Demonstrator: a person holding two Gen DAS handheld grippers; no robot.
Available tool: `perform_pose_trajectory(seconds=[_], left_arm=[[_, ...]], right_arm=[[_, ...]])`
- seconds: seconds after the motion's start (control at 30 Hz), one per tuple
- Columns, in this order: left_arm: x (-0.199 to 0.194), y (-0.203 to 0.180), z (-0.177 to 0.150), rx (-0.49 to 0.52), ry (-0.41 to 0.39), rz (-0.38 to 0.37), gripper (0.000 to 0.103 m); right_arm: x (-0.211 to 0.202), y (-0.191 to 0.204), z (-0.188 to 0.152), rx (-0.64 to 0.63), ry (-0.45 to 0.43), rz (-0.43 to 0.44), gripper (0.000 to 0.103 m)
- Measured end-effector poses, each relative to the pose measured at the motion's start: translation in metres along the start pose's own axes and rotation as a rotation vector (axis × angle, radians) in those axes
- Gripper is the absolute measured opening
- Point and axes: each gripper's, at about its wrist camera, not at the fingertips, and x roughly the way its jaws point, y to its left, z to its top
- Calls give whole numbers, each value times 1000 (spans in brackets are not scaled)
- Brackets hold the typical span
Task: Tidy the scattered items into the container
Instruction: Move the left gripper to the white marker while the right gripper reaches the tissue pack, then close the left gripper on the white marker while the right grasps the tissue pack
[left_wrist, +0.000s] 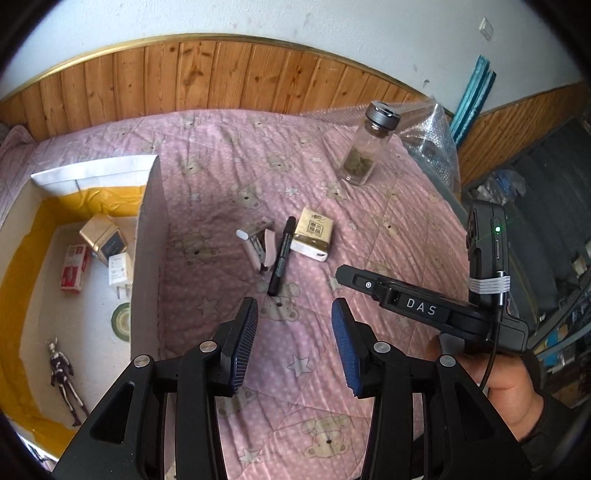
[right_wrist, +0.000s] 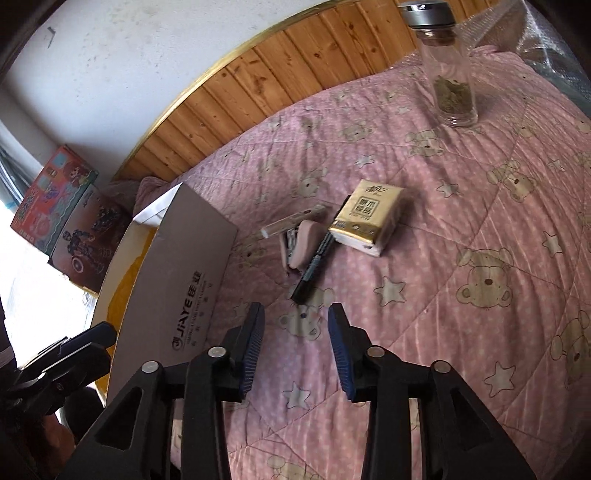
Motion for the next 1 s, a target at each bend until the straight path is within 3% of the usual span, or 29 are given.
perform_pose_trajectory(seconds=[0.23,0.5,0.7,0.77,0.87,1.0], left_arm=[[59,3,45,36,21,68,45],[132,16,73,55,89,127,45],[171,32,79,14,141,122,45],[182,37,81,-5,165,114,45],[196,42,79,-30,200,99,45],[206,45,79,-59,208,62,46]], right_arm=[[28,-27,39,121,7,-62,59],[82,-27,74,74,31,-176,67],[113,-33,73,-31,38,-261,67],[113,-33,74,-57,45,-273,62],[105,-43,76,-24,60,-259,55],[81,-60,67,63,53,-253,54]])
